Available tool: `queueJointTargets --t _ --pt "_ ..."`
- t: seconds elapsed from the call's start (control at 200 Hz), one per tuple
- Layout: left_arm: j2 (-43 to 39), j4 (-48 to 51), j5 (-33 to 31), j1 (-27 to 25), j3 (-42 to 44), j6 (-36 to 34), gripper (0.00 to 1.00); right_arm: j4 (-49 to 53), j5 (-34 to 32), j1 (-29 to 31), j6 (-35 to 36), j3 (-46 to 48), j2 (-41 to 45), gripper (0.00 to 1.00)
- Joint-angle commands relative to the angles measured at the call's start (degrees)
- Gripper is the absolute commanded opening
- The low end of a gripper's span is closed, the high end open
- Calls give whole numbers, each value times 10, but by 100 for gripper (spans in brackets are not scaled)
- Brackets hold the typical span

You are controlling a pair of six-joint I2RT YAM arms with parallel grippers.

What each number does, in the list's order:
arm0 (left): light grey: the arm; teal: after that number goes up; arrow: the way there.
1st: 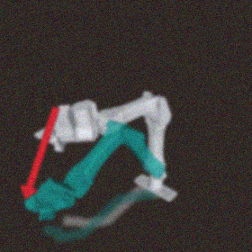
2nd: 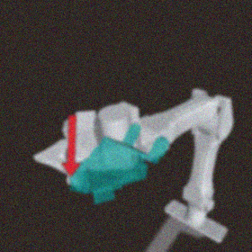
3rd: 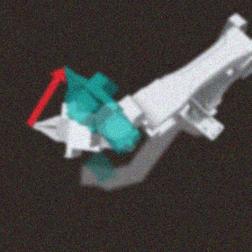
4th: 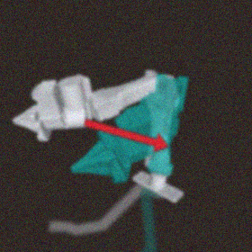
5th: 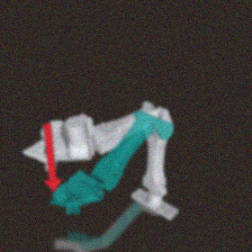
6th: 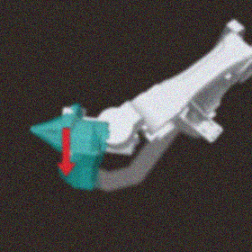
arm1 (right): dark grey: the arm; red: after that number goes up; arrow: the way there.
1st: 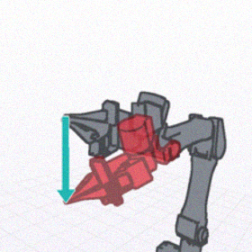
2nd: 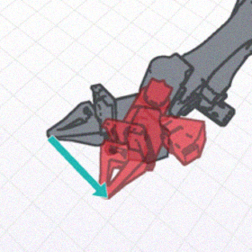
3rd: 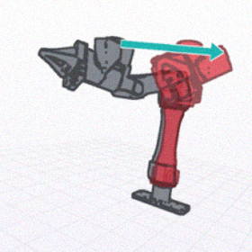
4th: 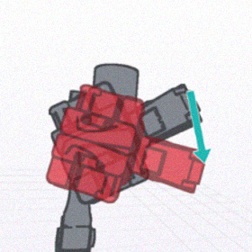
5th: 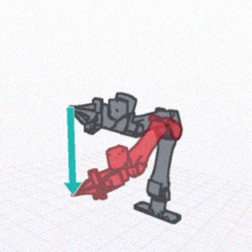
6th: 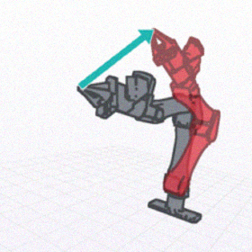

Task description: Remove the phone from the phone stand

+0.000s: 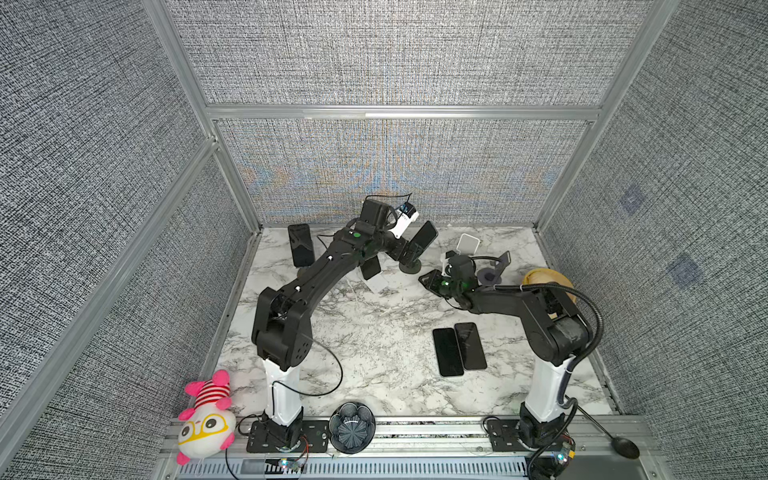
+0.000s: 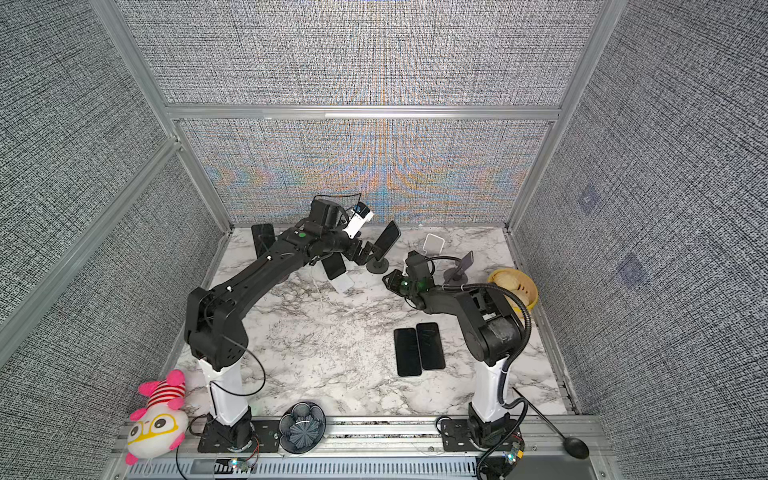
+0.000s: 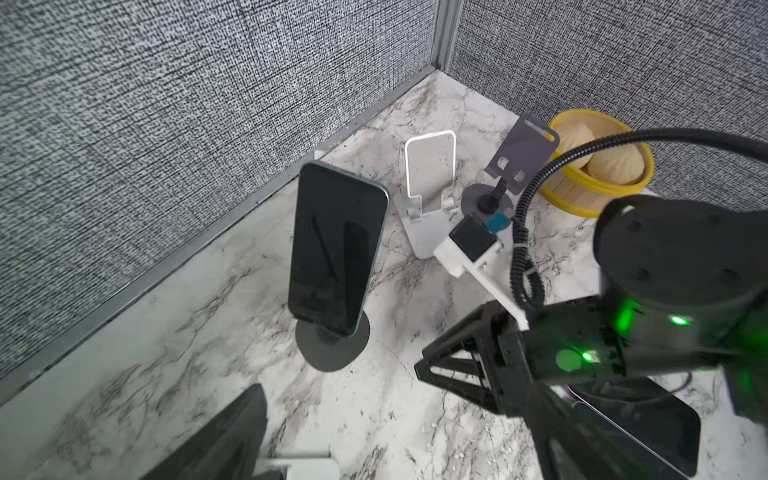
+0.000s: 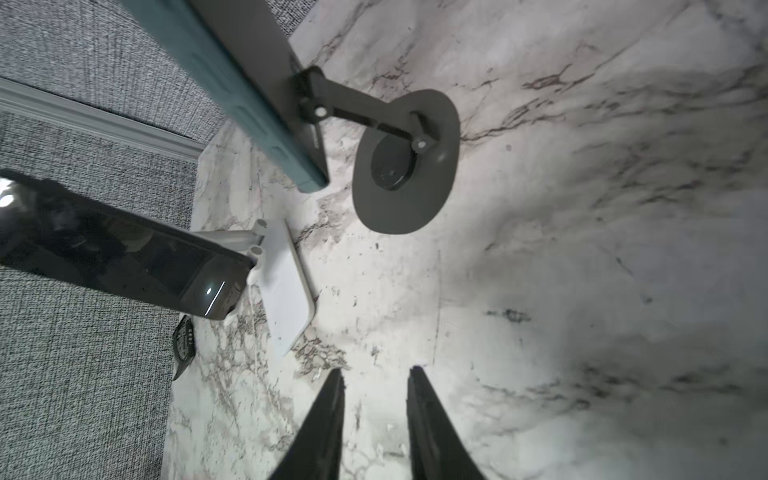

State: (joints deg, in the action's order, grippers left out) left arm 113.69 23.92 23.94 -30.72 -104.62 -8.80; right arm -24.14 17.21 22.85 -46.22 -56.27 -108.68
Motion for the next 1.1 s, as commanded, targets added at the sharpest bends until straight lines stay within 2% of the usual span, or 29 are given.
queueJointTargets --t 0.0,0.14,0.28,0.525,0.655,1.095 --pt "44 14 59 9 -52 -23 98 31 6 7 19 12 23 37" --pt "111 32 76 12 -130 -51 98 56 9 8 29 25 45 43" --pt "174 56 84 15 -203 -78 99 79 -4 9 43 41 67 44" --pt "243 55 93 24 -282 -81 98 118 -9 10 67 56 106 44" --pt "260 49 87 25 -296 -86 98 148 -23 10 86 67 137 44" --pt "319 34 126 26 -368 -72 98 228 -45 9 126 62 198 47"
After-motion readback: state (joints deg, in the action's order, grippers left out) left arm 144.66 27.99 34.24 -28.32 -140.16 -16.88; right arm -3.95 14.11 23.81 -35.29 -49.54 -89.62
